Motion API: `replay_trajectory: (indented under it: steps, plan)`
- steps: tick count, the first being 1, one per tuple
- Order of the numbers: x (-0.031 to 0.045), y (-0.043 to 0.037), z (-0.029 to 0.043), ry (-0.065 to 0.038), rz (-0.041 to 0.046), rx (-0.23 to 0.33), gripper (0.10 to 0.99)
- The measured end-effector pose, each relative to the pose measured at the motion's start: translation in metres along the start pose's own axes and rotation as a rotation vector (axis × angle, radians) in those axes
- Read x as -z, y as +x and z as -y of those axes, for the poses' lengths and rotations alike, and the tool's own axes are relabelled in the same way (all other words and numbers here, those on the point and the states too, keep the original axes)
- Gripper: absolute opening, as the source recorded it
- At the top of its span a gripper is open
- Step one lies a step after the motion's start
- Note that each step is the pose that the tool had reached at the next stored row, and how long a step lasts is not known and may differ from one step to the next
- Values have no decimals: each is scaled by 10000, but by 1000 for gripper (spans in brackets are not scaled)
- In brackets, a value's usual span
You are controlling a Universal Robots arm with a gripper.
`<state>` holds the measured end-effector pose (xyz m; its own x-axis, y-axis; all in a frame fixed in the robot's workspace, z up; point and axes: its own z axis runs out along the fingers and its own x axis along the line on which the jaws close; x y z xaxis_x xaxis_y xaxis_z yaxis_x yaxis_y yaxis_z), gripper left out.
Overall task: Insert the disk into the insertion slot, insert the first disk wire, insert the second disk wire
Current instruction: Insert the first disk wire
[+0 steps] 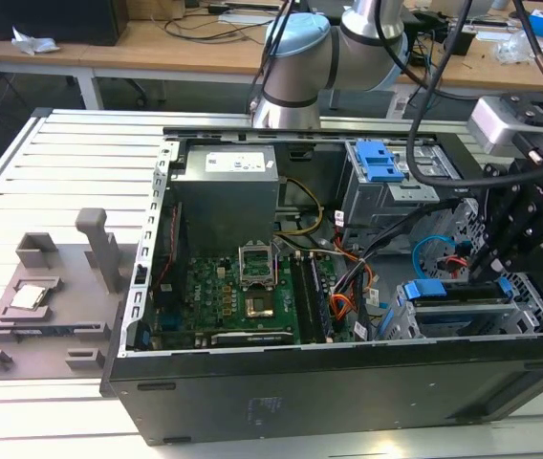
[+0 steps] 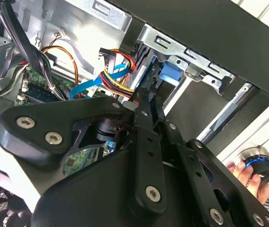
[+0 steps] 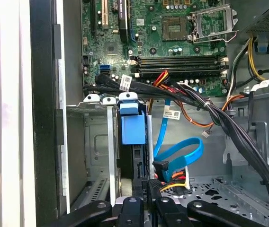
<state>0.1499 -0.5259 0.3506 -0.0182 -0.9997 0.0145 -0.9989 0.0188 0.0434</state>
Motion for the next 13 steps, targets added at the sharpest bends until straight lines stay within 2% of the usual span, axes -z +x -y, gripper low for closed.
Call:
replay_trajectory:
  steps: [13]
  plan:
    - [-107, 19, 35, -7, 3, -1, 165]
